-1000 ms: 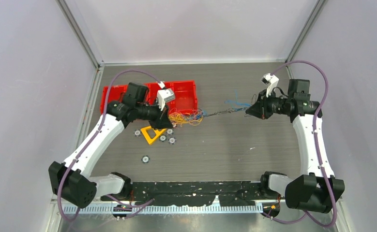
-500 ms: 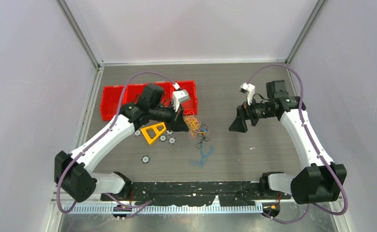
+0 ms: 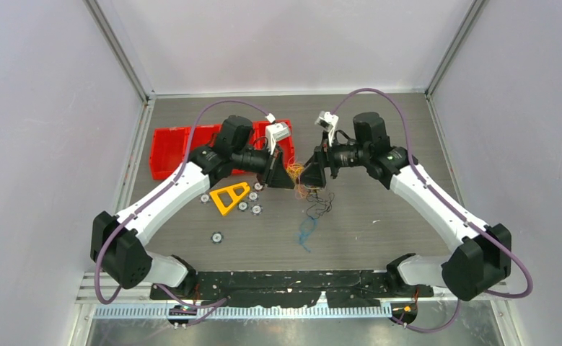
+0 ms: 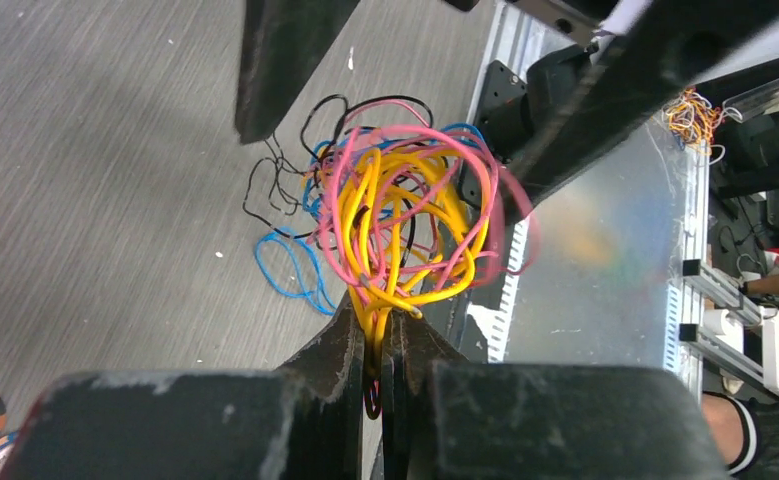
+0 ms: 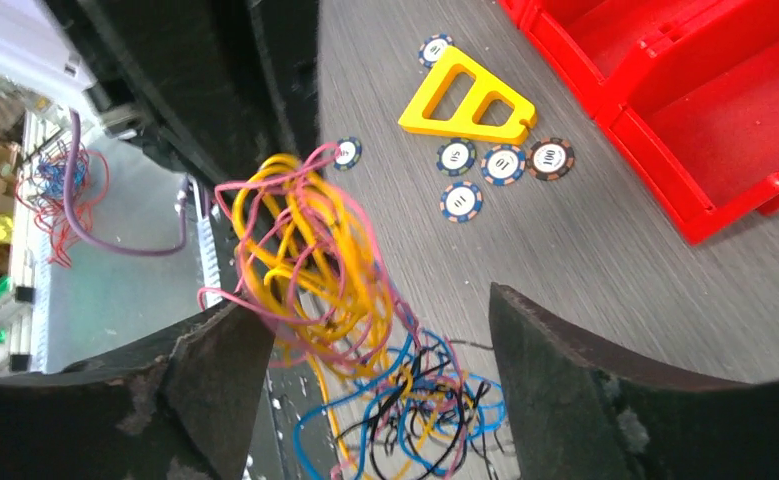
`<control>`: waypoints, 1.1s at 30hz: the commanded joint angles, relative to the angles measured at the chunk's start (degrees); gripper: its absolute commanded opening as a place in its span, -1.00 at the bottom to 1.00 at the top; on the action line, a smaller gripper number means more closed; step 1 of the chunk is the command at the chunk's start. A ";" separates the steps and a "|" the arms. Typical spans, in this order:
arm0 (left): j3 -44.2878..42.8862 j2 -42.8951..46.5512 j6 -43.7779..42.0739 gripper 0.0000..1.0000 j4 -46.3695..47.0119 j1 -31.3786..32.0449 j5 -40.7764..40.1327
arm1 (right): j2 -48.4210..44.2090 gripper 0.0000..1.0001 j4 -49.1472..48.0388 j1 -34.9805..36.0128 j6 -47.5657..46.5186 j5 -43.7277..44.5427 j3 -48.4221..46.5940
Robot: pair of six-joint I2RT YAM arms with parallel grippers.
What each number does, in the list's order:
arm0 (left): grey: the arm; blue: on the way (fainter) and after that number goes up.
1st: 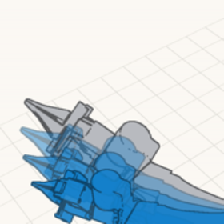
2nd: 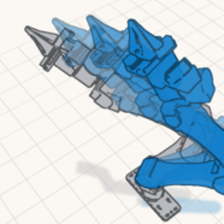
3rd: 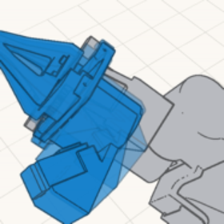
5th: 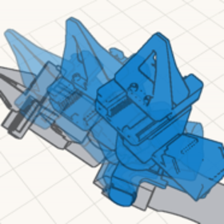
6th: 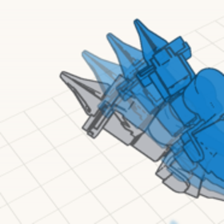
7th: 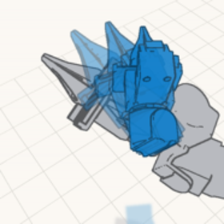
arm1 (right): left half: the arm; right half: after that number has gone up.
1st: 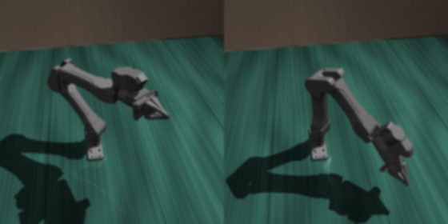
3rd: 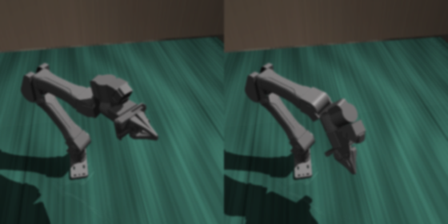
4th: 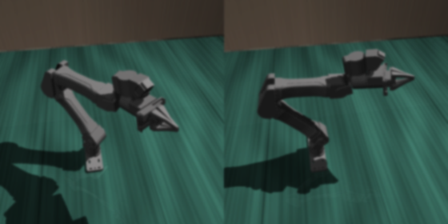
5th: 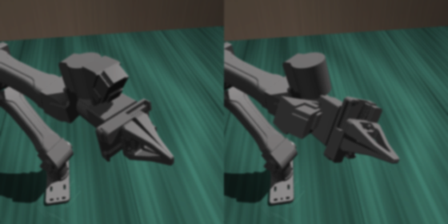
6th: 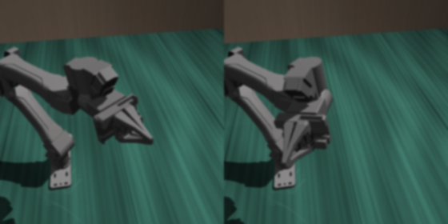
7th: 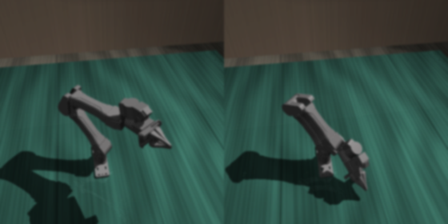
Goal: Untangle the cables
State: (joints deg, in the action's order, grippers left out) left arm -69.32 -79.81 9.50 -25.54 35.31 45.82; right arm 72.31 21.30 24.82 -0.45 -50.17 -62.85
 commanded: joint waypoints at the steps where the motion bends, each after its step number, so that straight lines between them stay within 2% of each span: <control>1: -0.82 0.86 3.04 -0.90 3.74 0.38 3.24 | 1.70 0.29 -10.46 0.74 6.65 3.49 0.18; 2: -0.44 1.42 3.00 -0.90 3.46 0.32 3.33 | 1.49 -0.22 -10.26 0.71 6.41 4.62 0.07; 3: 0.22 2.08 2.94 -0.90 3.26 0.19 3.54 | 1.24 -0.53 -9.89 0.60 5.67 5.29 0.00; 4: 0.90 2.84 2.69 -0.89 2.84 0.00 3.79 | 0.35 -0.80 -9.11 0.06 5.39 7.22 -0.06; 5: 1.52 3.77 2.16 -0.90 2.08 -0.23 3.96 | -0.12 -0.85 -8.70 -0.43 5.09 8.09 -0.07; 8: 3.74 6.78 -0.16 -0.90 -1.56 -1.92 3.80 | -1.70 -0.89 -5.57 -5.65 4.08 12.33 -1.06; 14: 9.30 14.73 -7.38 -0.91 -7.75 -7.00 2.84 | -2.54 -0.89 0.93 -16.89 0.86 14.29 -2.66; 16: 10.09 16.99 -9.92 -1.00 -9.99 -8.43 2.94 | -3.01 -0.89 2.19 -19.83 -0.71 13.61 -2.63; 22: 12.12 22.21 -17.27 -1.00 -15.96 -14.28 2.40 | -3.49 -0.89 4.36 -29.84 -2.19 8.89 -3.21; 26: 12.25 23.36 -21.96 -1.00 -19.11 -15.87 1.06 | -3.23 -0.89 6.28 -32.45 -3.94 5.85 -4.35; 33: 11.56 22.58 -19.19 -1.00 -14.38 -15.75 5.33 | -3.64 -0.89 12.82 -32.55 -10.68 2.92 -5.53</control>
State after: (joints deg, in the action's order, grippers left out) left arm -57.14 -57.28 -9.63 -42.28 19.75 47.24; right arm 70.61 29.87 -7.84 -5.08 -44.69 -65.17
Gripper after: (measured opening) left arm 0.045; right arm 0.061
